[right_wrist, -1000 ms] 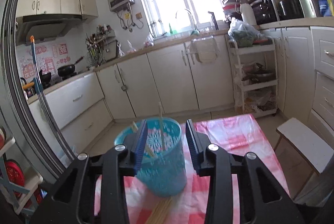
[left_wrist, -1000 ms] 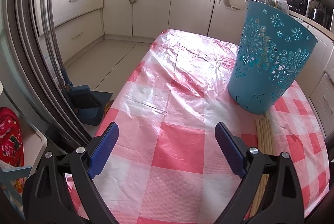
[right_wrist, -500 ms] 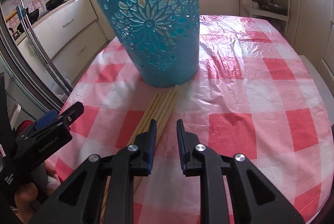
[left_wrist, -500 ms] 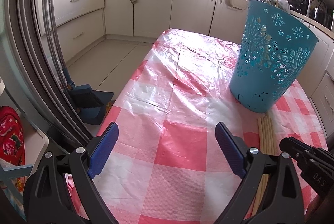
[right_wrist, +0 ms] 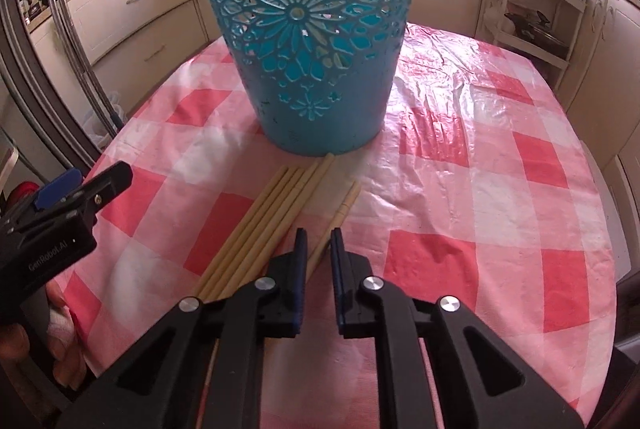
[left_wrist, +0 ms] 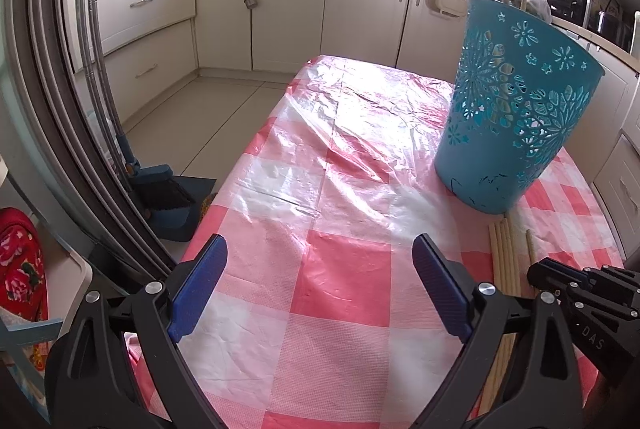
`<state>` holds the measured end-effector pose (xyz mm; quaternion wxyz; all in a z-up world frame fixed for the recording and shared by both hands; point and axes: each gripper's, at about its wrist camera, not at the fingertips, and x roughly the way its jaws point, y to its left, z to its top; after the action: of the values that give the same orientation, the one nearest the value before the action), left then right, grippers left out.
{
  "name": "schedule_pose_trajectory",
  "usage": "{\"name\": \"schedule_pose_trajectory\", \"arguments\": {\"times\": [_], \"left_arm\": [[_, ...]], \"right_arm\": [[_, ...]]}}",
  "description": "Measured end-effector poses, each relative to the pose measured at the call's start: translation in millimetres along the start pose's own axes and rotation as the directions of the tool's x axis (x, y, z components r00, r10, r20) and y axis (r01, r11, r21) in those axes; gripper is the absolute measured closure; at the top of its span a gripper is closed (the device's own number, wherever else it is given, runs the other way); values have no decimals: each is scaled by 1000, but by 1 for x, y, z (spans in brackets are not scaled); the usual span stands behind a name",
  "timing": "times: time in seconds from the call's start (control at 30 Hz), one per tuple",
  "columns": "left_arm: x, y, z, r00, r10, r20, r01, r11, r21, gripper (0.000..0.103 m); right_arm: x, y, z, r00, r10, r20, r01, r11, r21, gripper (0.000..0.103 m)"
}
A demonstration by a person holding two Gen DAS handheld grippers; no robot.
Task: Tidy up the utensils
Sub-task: 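Move the open left tool over the chopsticks beside the teal basket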
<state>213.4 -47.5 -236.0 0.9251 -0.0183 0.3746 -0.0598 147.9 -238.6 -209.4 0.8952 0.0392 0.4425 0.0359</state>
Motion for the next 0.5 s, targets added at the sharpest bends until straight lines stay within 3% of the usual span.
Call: {"name": "schedule_pose_trajectory", "arguments": {"times": [0.27, 0.5], "left_arm": [[-13, -52, 7, 989, -144, -33, 147, 978, 151, 13], [3, -83, -1, 989, -90, -121, 116, 966, 230, 13]], "right_arm": [[-11, -32, -14, 998, 60, 13, -61, 997, 50, 91], [-13, -37, -17, 994, 100, 44, -103, 991, 80, 91]]}}
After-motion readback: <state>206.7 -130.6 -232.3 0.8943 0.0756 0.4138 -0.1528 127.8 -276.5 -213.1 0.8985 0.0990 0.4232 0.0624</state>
